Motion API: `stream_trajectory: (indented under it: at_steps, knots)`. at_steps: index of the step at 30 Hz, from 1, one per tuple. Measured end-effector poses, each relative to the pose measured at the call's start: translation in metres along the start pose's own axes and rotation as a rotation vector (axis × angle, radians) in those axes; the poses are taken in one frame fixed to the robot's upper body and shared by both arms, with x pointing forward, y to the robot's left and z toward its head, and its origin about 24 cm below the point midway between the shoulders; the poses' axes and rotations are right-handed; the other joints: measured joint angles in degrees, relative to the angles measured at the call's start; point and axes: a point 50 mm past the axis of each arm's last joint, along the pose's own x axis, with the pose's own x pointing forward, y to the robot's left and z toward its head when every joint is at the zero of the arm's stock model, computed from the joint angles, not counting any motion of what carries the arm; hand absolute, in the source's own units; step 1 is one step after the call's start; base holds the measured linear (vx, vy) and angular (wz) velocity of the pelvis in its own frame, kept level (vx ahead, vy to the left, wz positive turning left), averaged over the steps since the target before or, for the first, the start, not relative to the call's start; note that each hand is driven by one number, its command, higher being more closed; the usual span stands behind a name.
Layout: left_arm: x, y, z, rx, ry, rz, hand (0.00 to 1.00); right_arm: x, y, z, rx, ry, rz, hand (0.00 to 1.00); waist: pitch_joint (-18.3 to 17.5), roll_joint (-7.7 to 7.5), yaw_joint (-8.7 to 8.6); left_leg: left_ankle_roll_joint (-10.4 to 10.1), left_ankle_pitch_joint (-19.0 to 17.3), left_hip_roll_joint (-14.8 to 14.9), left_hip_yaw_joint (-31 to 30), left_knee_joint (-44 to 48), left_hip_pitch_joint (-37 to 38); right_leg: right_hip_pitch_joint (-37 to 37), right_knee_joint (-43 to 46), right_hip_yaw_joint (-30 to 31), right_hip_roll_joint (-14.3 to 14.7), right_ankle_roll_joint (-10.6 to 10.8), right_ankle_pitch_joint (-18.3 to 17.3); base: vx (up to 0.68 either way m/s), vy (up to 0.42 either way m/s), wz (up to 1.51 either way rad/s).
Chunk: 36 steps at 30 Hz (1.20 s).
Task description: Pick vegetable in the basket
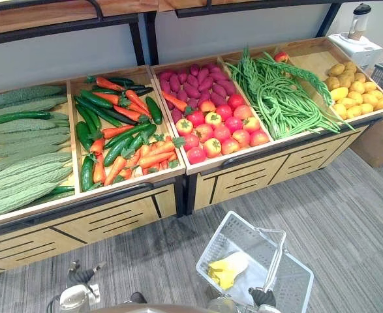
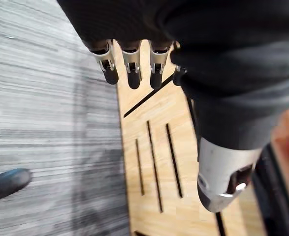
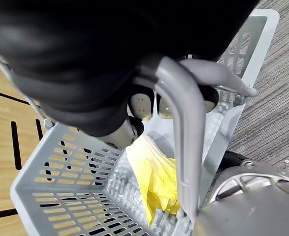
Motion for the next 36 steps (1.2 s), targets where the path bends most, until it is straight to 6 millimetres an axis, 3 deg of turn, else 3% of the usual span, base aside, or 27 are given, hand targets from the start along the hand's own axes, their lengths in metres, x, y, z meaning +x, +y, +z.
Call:
stream_trajectory:
  at_steps: [6,10,13,17,21,25,30,33,36]
  knots:
    - [-0.006,0.013,0.056,-0.250,-0.206,0.237,0.00,-0.002,-0.018,-0.005,-0.007,-0.008,-0.059,1.00,-0.97,1.18,-0.05,0.04,0.04,0.17,1.42,0.12,0.07,-1.82,1.11,1.89,0.05,-0.21,-0.10,-0.01,-0.006,-0.14]
    - [-0.011,0.024,0.084,-0.320,-0.323,0.325,0.00,-0.003,-0.024,-0.006,-0.006,-0.014,-0.083,1.00,-1.31,1.63,-0.13,-0.04,-0.02,0.45,2.77,0.18,1.00,-1.86,1.39,3.09,0.38,-0.21,-0.09,0.00,-0.007,-0.14]
    - [-0.020,0.022,0.104,-0.339,-0.417,0.329,0.00,-0.005,-0.029,-0.009,-0.017,-0.005,-0.092,1.00,-1.87,1.62,-0.12,-0.24,-0.16,0.78,4.09,0.19,0.95,-2.60,1.58,4.69,0.78,-0.20,-0.08,-0.02,-0.009,-0.23]
    - [-0.029,0.007,0.124,-0.276,-0.526,0.283,0.00,-0.007,-0.035,-0.015,-0.027,0.007,-0.105,1.00,-2.23,1.61,-0.67,-0.27,-0.16,1.12,6.05,0.18,1.10,-4.01,2.25,6.72,1.15,-0.21,-0.07,-0.03,-0.008,-0.22]
    - [-0.034,-0.007,0.140,-0.143,-0.626,0.230,0.00,-0.005,-0.039,-0.008,-0.074,-0.023,-0.096,1.00,-2.61,1.73,-1.77,-0.48,-0.25,1.28,8.05,0.08,1.03,-6.16,3.19,9.34,1.44,-0.22,-0.07,-0.03,-0.005,-0.27]
    - [-0.029,-0.008,0.164,-0.046,-0.732,0.203,0.00,-0.003,-0.038,-0.001,-0.111,-0.054,-0.081,1.00,-2.77,1.87,-3.03,-0.76,-0.12,1.68,10.18,0.10,0.75,-8.18,3.55,11.67,2.17,-0.56,0.15,-0.04,-0.014,-0.32]
    - [-0.016,-0.010,0.203,0.062,-0.819,0.210,0.00,-0.001,-0.036,0.018,-0.191,-0.131,-0.044,1.00,-2.84,2.28,-3.28,-0.85,0.36,1.98,12.93,0.35,-1.99,-13.67,4.89,14.68,2.94,-1.33,0.70,-0.03,-0.009,-0.30]
    - [-0.008,-0.008,0.227,0.156,-0.865,0.244,0.00,0.003,-0.030,0.038,-0.236,-0.198,-0.014,1.00,-1.48,2.01,-4.50,-0.76,0.75,2.16,14.08,0.37,-3.42,-15.99,5.27,15.71,3.33,-1.97,1.15,-0.02,-0.008,-0.20]
    - [-0.004,-0.007,0.247,0.191,-0.888,0.251,0.00,0.003,-0.022,0.053,-0.260,-0.257,0.020,1.00,-0.52,1.45,-4.52,-0.77,1.01,2.30,15.53,0.38,-5.42,-19.45,6.05,17.29,3.73,-2.24,1.33,-0.03,-0.008,-0.22]
